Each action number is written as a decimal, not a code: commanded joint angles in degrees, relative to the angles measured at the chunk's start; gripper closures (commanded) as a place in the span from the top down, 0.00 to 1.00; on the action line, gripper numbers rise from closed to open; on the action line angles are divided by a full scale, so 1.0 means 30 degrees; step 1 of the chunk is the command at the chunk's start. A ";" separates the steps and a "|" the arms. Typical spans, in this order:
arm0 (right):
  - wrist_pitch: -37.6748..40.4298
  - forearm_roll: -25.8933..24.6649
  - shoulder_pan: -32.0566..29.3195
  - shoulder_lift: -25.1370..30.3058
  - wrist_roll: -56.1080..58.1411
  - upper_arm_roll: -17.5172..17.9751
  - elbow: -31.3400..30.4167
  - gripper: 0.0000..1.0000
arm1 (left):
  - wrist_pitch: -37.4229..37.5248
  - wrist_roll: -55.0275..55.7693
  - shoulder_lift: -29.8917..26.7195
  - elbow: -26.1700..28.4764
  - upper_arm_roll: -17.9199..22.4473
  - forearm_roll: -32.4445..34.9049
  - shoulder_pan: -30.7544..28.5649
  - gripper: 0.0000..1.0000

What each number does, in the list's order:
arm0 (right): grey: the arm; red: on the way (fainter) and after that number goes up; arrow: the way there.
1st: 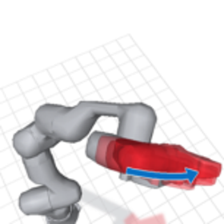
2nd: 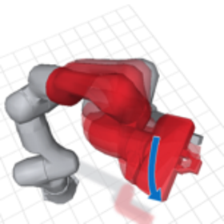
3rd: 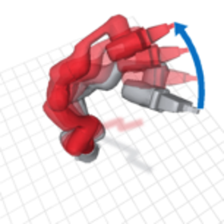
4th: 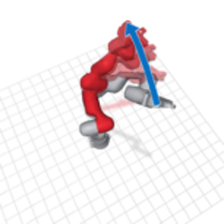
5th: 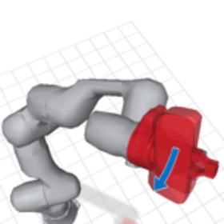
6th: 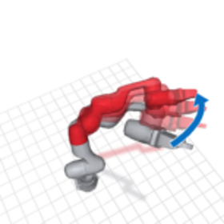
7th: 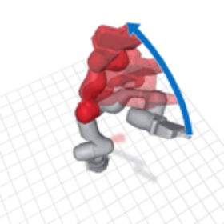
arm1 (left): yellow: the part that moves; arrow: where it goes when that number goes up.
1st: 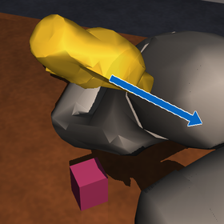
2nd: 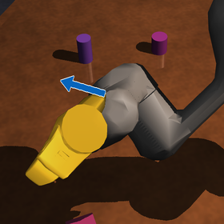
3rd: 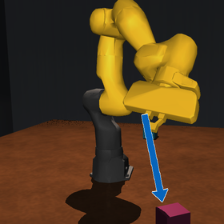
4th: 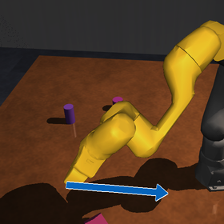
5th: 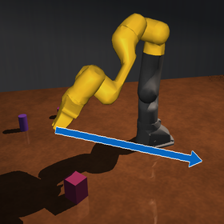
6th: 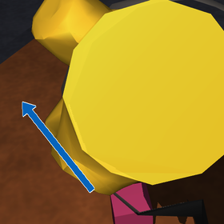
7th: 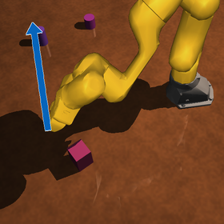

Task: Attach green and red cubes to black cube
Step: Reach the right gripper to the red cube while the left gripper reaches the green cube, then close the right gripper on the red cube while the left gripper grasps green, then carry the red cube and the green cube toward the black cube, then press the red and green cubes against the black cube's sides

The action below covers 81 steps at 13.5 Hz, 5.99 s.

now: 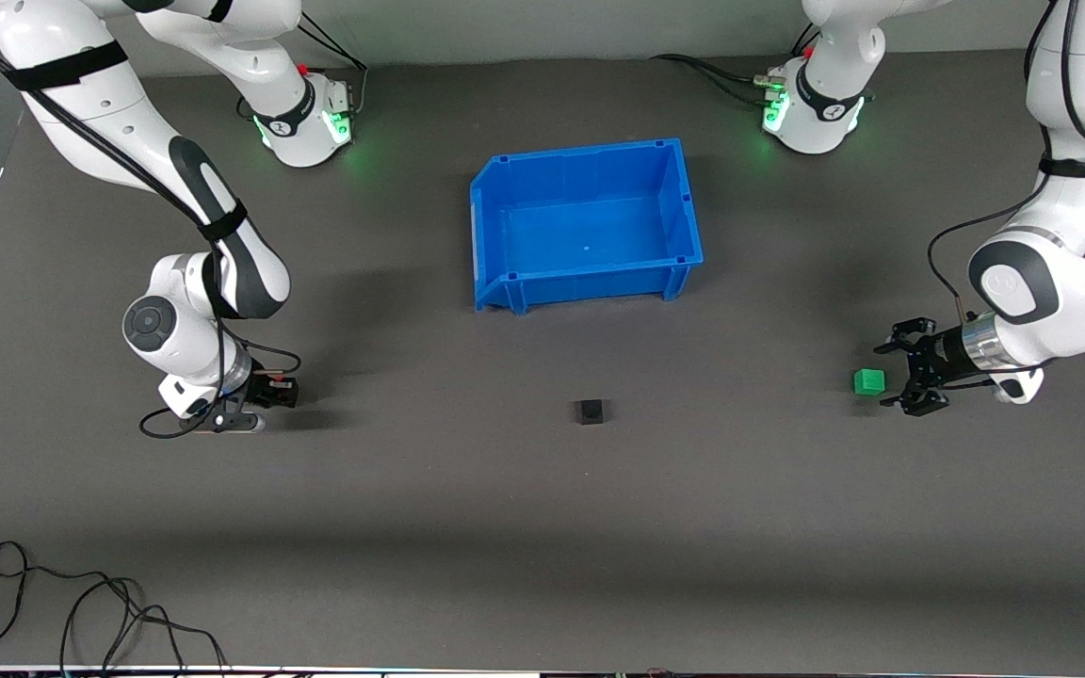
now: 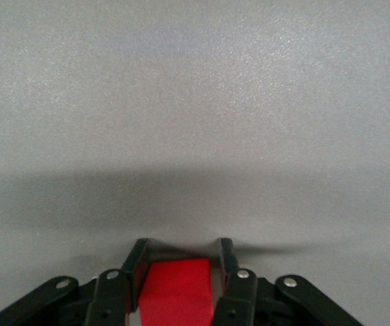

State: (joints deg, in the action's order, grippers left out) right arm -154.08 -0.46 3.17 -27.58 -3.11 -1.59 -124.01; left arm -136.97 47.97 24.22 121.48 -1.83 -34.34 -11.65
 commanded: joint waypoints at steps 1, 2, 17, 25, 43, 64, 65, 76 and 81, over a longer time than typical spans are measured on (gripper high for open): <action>-0.0291 0.0357 -0.0059 0.0347 0.0655 -0.0084 -0.0588 0.35 | -0.0894 -0.0609 0.0244 0.0346 -0.0153 -0.0534 -0.0131 1.00; -0.0291 0.0386 -0.0059 0.0347 0.0655 -0.0084 -0.0559 0.30 | -0.1013 -0.0609 0.0332 0.0346 -0.0153 -0.0593 -0.0131 1.00; 0.3427 0.4400 0.0349 0.2720 -0.7980 0.0032 0.0962 0.00 | 0.2898 0.0938 -0.0603 -0.2078 -0.0065 -0.0798 -0.0747 0.16; 0.6762 0.4429 0.3715 0.1141 -2.2119 0.0004 0.5643 0.00 | 0.2595 0.5303 -0.0897 -0.3580 -0.0269 -0.0798 0.2147 0.16; 1.0695 0.3053 0.9812 -0.6769 -4.0855 -0.0055 1.6636 0.00 | -0.5963 1.4948 0.4052 -0.6217 -0.0182 -0.0535 1.2992 0.16; 0.8967 0.2847 1.1014 -1.1313 -4.5663 -0.0114 2.1678 0.00 | -0.8455 1.6585 0.5607 -0.6772 -0.0182 -0.0565 1.4693 0.17; 0.8967 0.2847 1.1044 -1.1313 -4.5663 -0.0114 2.1649 0.00 | -0.8455 1.6617 0.5607 -0.6773 -0.0182 -0.0593 1.4693 0.17; 0.9172 0.2876 1.1308 -1.1284 -4.5663 -0.0026 2.1151 0.00 | -0.9217 1.8433 0.6250 -0.7738 -0.0094 -0.0564 1.5336 0.17; 0.9172 0.2847 1.1454 -1.1284 -4.6044 -0.0026 2.0975 0.00 | -0.9246 1.8580 0.6369 -0.8032 -0.0065 -0.0535 1.5659 0.18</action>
State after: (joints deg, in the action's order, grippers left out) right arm -126.99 8.93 36.78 -61.29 -138.91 -1.46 -61.64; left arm -164.01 101.90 42.43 99.17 -3.10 -36.20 33.69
